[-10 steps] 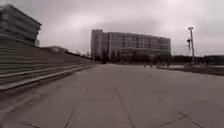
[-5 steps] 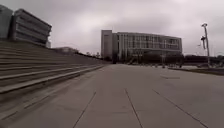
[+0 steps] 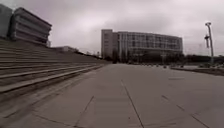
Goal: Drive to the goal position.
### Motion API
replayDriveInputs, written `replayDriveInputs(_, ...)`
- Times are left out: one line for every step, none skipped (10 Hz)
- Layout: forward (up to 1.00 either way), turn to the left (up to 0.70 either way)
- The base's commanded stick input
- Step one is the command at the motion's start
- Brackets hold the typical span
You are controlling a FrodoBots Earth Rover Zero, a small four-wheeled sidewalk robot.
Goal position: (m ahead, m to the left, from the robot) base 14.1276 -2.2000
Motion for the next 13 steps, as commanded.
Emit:
replayDriveInputs(0.70, 0.00)
replayDriveInputs(0.70, 0.00)
replayDriveInputs(0.70, 0.00)
replayDriveInputs(0.70, 0.00)
replayDriveInputs(0.70, 0.00)
replayDriveInputs(0.70, 0.00)
replayDriveInputs(0.70, -0.28)
replayDriveInputs(0.70, -0.35)
replayDriveInputs(0.70, -0.02)
replayDriveInputs(0.70, 0.00)
replayDriveInputs(0.70, 0.00)
replayDriveInputs(0.70, 0.00)
replayDriveInputs(0.70, 0.00)
